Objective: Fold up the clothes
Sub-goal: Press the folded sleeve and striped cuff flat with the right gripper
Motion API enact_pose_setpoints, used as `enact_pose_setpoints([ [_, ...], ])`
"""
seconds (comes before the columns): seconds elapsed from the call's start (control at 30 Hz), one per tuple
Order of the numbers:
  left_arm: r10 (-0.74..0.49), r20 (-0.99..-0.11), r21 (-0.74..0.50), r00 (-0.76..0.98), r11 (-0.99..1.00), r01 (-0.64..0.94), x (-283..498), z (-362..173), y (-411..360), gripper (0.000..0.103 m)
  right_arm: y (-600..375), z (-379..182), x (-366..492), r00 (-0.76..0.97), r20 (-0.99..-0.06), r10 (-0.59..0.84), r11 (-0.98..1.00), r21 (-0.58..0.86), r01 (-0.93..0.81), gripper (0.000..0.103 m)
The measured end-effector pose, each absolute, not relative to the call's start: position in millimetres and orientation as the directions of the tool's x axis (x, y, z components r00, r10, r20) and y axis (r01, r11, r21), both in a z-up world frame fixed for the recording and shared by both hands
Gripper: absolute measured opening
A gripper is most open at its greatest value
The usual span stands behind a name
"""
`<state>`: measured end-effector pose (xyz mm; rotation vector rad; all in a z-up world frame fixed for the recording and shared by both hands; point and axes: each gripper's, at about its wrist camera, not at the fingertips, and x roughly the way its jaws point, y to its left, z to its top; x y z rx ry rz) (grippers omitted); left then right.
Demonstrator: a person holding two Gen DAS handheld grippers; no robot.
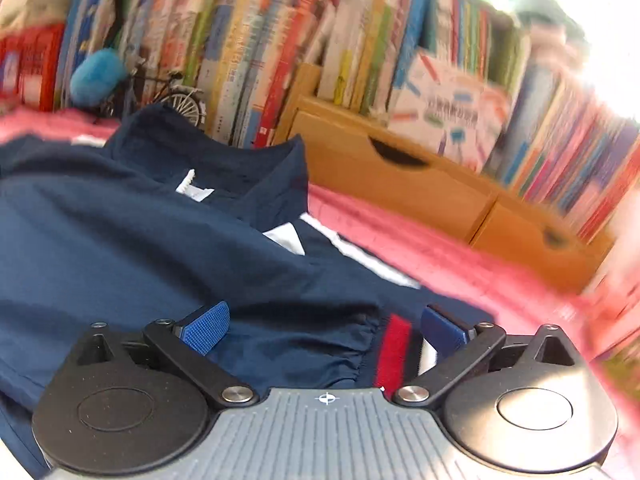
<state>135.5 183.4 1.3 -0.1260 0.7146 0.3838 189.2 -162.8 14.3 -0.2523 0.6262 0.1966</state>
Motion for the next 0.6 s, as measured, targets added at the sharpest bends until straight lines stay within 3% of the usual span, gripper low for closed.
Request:
enact_pose_setpoints([
  [0.07,0.299,-0.660,0.017,0.689,0.923,-0.385,135.5,1.4,183.6,0.103,-185.2,18.6,202.3,0.740,-0.643,0.195,0.967,0.003,-0.253,0.103],
  [0.13,0.300,-0.660,0.017,0.689,0.923,-0.385,135.5,1.4,183.4,0.103,-197.6,20.8,202.7,0.745,-0.626,0.233,0.967,0.065,-0.247,0.103],
  [0.43,0.300,-0.660,0.015,0.689,0.922,-0.387,135.7,1.8,183.5,0.103,-171.4,23.2,189.0,0.826,-0.563,-0.027,0.971,-0.211,-0.113,0.103],
  [0.53,0.303,-0.660,0.015,0.688,0.920,-0.391,136.3,1.5,183.4,0.103,-144.0,27.1,172.0,0.886,-0.428,-0.176,0.916,-0.402,-0.012,0.103],
  [0.57,0.304,-0.660,0.015,0.688,0.920,-0.392,136.4,1.5,183.5,0.103,-135.5,28.2,167.2,0.897,-0.397,-0.196,0.900,-0.436,0.004,0.103],
  [0.6,0.304,-0.660,0.015,0.687,0.920,-0.392,136.5,1.4,183.5,0.103,-133.3,28.1,167.4,0.886,-0.441,-0.140,0.920,-0.388,-0.048,0.103],
])
